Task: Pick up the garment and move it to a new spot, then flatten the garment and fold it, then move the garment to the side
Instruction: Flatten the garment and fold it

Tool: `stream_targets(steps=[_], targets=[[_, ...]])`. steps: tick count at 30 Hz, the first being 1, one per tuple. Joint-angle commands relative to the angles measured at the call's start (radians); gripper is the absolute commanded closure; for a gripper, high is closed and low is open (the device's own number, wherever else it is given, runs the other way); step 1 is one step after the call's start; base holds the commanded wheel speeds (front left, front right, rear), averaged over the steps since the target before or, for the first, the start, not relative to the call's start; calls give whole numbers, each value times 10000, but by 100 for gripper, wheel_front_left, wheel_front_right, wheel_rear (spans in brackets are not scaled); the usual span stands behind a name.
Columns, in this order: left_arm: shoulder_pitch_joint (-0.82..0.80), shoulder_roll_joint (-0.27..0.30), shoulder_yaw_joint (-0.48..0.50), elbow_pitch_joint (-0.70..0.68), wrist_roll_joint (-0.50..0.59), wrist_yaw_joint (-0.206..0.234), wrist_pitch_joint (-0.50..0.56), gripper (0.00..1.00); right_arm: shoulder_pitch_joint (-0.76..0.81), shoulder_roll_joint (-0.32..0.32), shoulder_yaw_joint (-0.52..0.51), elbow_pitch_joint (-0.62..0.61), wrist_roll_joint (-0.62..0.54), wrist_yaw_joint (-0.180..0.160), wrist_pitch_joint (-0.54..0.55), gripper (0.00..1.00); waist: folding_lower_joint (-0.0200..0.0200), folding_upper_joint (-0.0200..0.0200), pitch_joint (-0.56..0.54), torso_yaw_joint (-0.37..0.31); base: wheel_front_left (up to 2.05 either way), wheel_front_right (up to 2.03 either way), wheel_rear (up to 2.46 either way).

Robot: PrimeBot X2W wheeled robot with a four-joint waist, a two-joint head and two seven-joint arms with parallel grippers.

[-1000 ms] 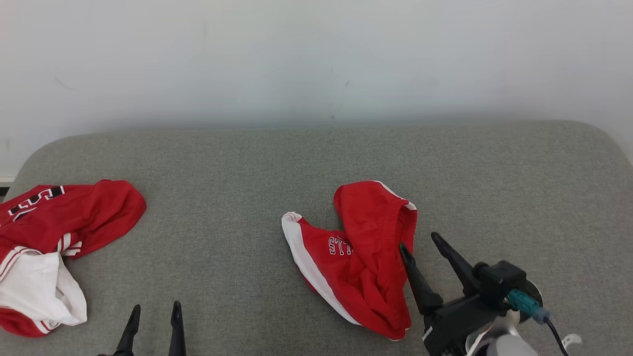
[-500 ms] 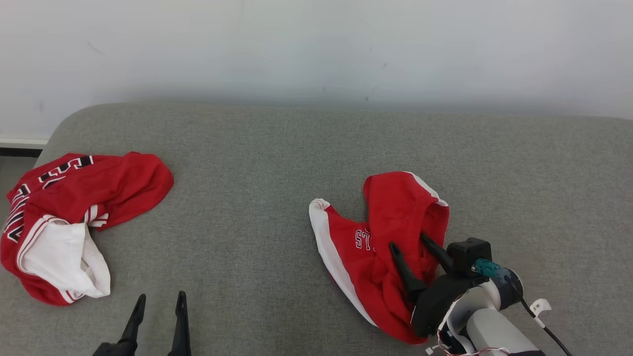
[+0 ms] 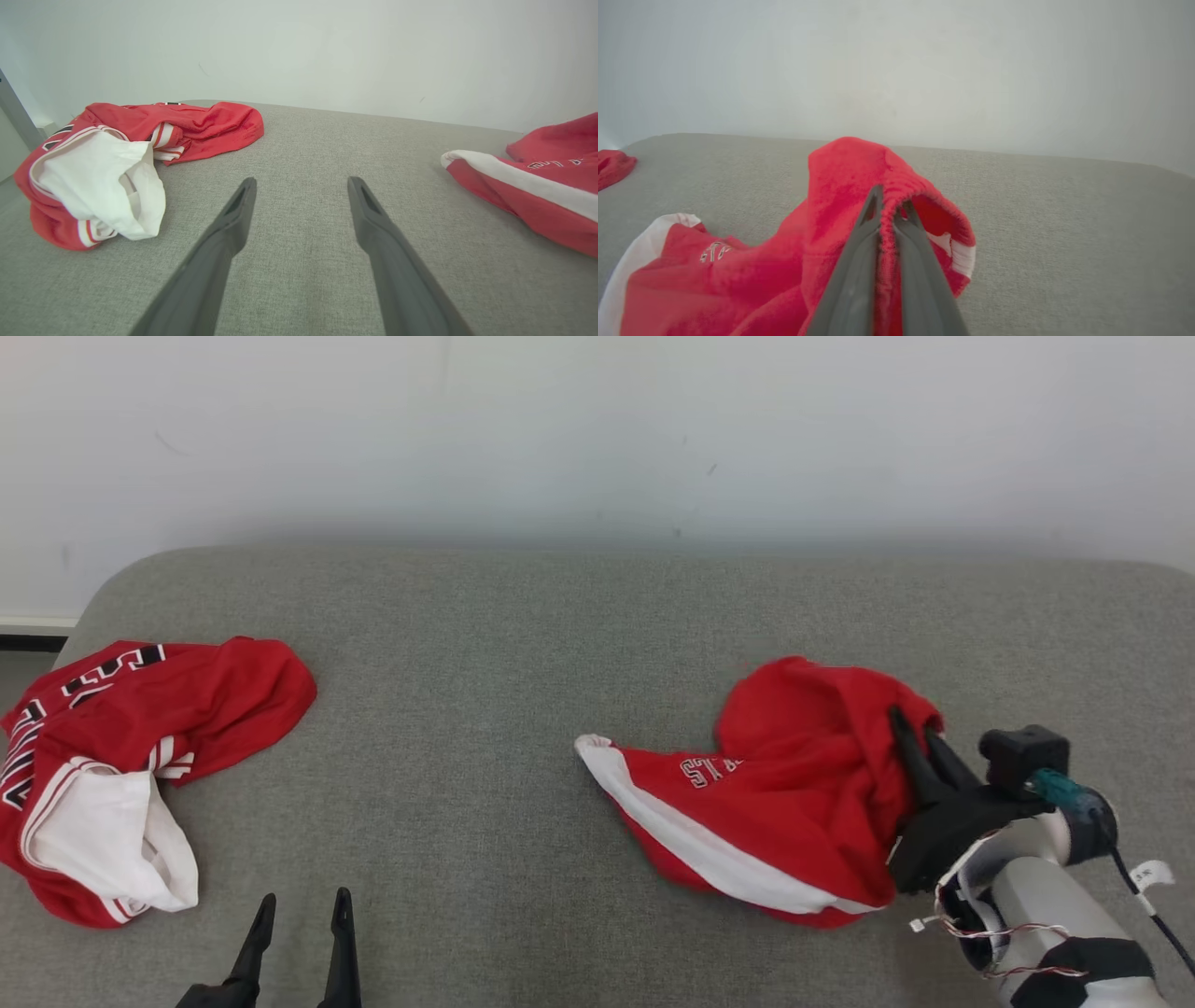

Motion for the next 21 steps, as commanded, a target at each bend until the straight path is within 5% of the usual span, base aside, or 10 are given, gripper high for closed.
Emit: stream_targets(steps=[1, 3, 4, 5, 13, 21], targets=[[-107, -60, 2, 34, 147, -54, -33, 0, -41, -105, -226, 253, -76, -22, -37, 100, 0, 0, -22, -12, 0, 0, 0], [-91, -82, 9, 42, 129, -55, -34, 0, -6, -103, -328, 470, -5, -22, 56, 100, 0, 0, -25, -29, 0, 0, 0], [-73, -86, 24, 52, 130, -55, -34, 0, 3, -114, -306, 524, -4, -22, 59, 75, 0, 0, -33, -47, 0, 0, 0], [-45, -91, 45, 53, 129, -61, -34, 0, 25, -99, -300, 553, 57, -22, 37, 0, 0, 0, -46, -75, 0, 0, 0], [296, -57, 230, 25, 178, -94, -34, 0, 710, -55, -150, -30, 248, -22, -181, 0, 0, 0, -316, -441, 0, 0, 0], [466, -55, 410, -195, 182, -88, -34, 0, 2349, 41, -1098, -2651, -273, -22, -245, 0, 0, 0, -404, -1213, 0, 0, 0]])
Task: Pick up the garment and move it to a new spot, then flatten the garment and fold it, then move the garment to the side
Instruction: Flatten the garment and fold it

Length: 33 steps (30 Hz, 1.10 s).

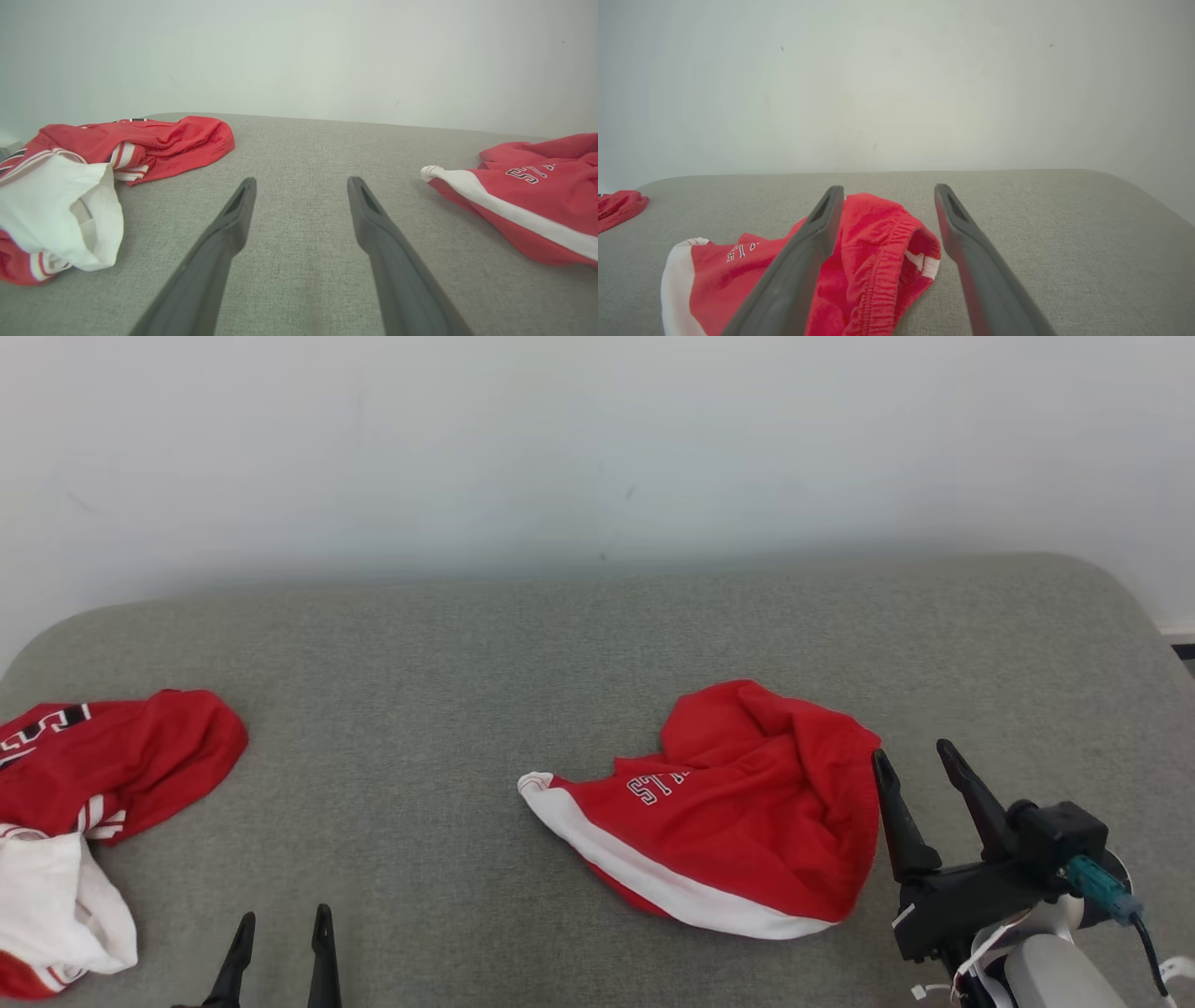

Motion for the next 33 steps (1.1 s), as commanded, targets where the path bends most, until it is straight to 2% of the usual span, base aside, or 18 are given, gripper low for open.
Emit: stream_targets(steps=[1, 5, 8, 18, 24, 31, 32, 33], targets=[[102, 16, 47, -57, 32, -10, -34, 0, 390, 157, -136, -464, -228, -22, -46, 0, 0, -1, -24, -378, 0, 0, 0], [-56, 59, 116, -122, 30, -56, -34, 0, 1128, 603, -732, -1854, -653, -22, -47, 0, 0, -1, 75, -800, 0, 0, 0], [-255, 182, 112, -93, 64, -92, -34, 0, 1567, 995, -851, -2427, -878, -22, -47, 0, 0, -1, 183, -1154, 0, 0, 0], [-2095, 1155, -352, 512, -244, -443, 622, 0, 2008, 1923, -708, -2901, -961, -22, -30, 0, 0, -1, 846, -2309, 0, 0, 0], [-3235, 1942, -1119, 1011, -1189, -502, 1652, 0, 1812, 2170, -519, -2786, -877, -22, -30, 0, 0, -1, 1152, -2859, 0, 0, 0], [-4019, 3096, -2524, 1138, -3180, -501, 3130, 0, 1506, 2305, -366, -2672, -810, -22, -32, 0, 0, -1, 1454, -3296, 0, 0, 0], [-4019, 3096, -2524, 1138, -3180, -501, 3130, 0, 1506, 2305, -366, -2672, -810, -22, -32, 0, 0, -1, 1454, -3296, 0, 0, 0], [-4130, 3386, -2866, 1063, -3678, -502, 3556, 0, 1483, 2330, -375, -2653, -775, -22, -31, 0, 0, -1, 1508, -3352, 0, 0, 0]])
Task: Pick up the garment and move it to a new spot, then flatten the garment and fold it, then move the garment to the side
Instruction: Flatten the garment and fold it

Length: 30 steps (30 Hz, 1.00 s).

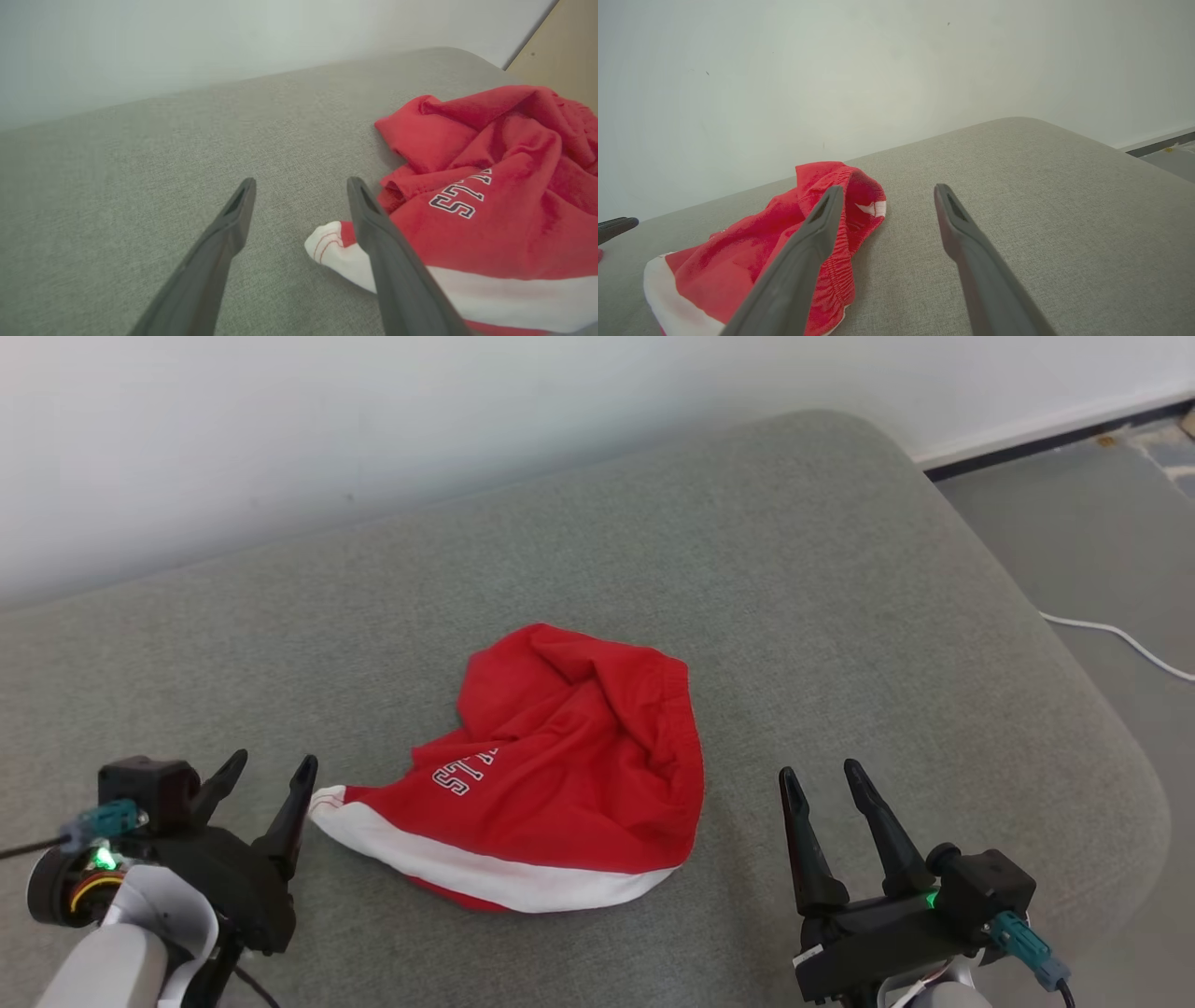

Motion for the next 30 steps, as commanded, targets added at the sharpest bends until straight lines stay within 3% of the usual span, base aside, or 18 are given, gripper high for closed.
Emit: stream_targets(steps=[1, 4, 9, 18, 19, 20, 21, 30], targets=[[-97, 71, -40, 3, -182, 13, 119, 0, -29, 42, 19, 17, 92, -22, -6, 0, -1, -1, 138, -157, 0, 0, 0], [3, 344, -344, -59, -971, 12, 723, 0, -67, 73, 0, 66, 108, -22, -6, 0, -1, -1, 190, -216, 0, 0, 0], [105, 516, -706, 58, -1343, 12, 1190, 0, -146, 87, 28, 137, 210, -22, -6, 0, -1, -1, 239, -275, 0, 0, 0], [-152, 221, -917, 1044, -1432, 29, 1179, 0, -273, 89, 101, 181, 353, -22, -6, 0, -1, -1, 308, -455, 0, 0, 0], [-183, 202, -908, 1131, -1370, 35, 1035, 60, -256, 89, 79, 179, 336, -22, -6, 0, -1, -1, 298, -453, 0, 0, 0], [-201, 137, -859, 1236, -1361, 70, 867, 84, -222, 90, 41, 179, 309, -22, -6, 0, -1, -1, 282, -435, 0, 0, 0], [-235, 87, -856, 1353, -1343, 63, 740, 100, -184, 87, 6, 181, 279, -22, -6, 0, -1, -1, 263, -406, 0, 0, 0], [-125, -170, -688, 1681, -1158, 151, -827, 100, 11, 86, -142, 155, 1, -22, -6, 0, -1, -1, -79, 370, 0, 0, 0]])
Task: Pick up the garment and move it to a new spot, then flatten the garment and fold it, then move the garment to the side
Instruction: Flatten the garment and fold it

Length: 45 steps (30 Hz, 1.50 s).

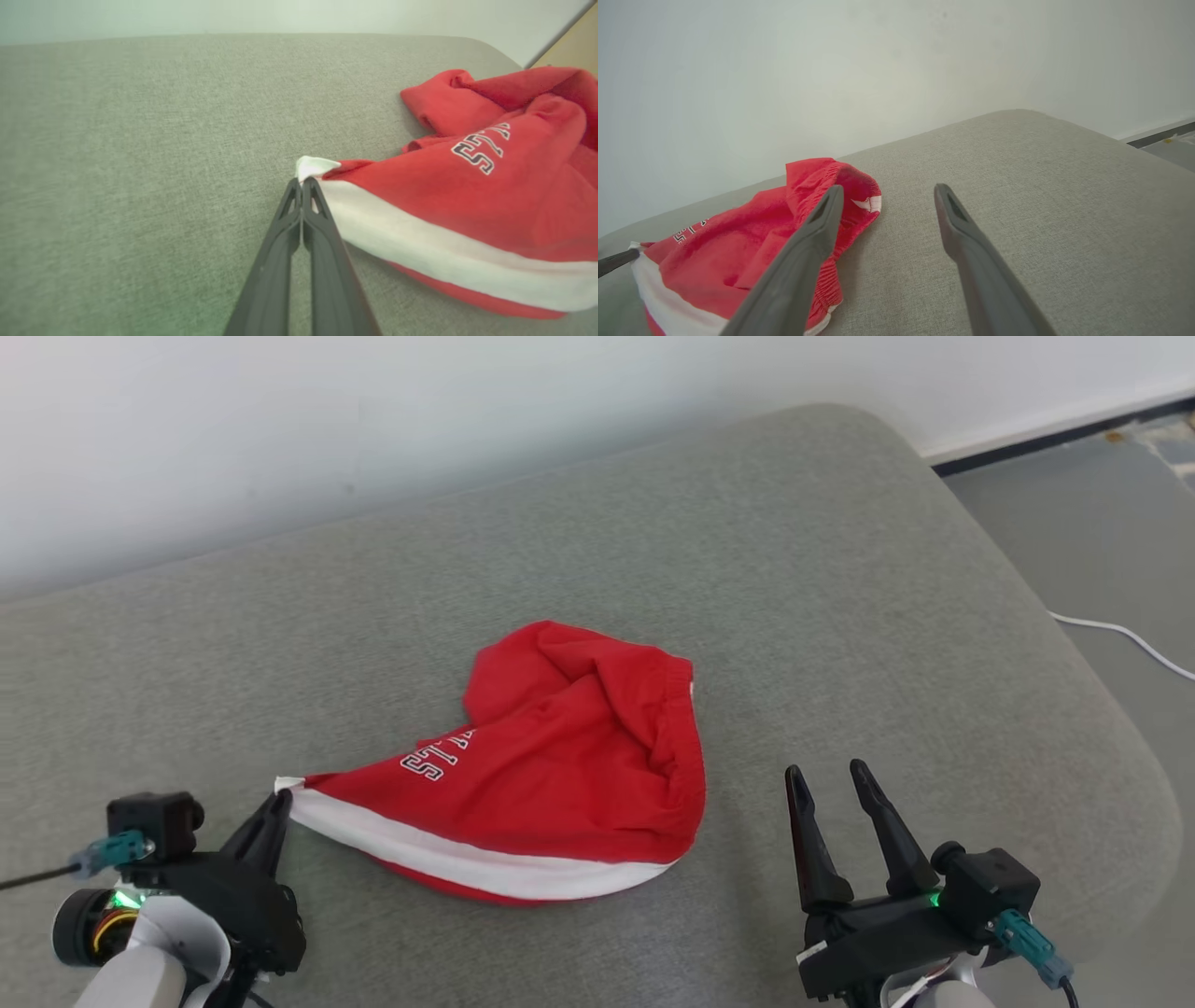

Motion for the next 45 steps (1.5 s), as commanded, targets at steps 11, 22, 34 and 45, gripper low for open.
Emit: stream_targets(steps=[11, 22, 34, 45], targets=[[2245, -426, 587, -2386, -23, 1326, -1768, 100, 512, 15, -228, -16, -316, -22, -4, 0, 0, -1, -479, 1824, 0, 0, 0], [4633, -1554, 377, -3001, -588, 1927, -2351, 100, 728, -227, -371, 82, -373, -22, -4, 0, 0, -1, -518, 2992, 0, 0, 0], [4327, -1837, 904, -2641, 313, 1422, -3039, 0, 1026, -502, -255, 146, -294, -22, -4, 0, 0, -1, -1061, 3223, 0, 0, 0], [4602, -1664, 1024, -2247, 1585, 1210, -2975, 0, 1761, -1500, 783, 994, -330, -22, -4, 0, 0, -1, -1260, 3106, 0, 0, 0]])
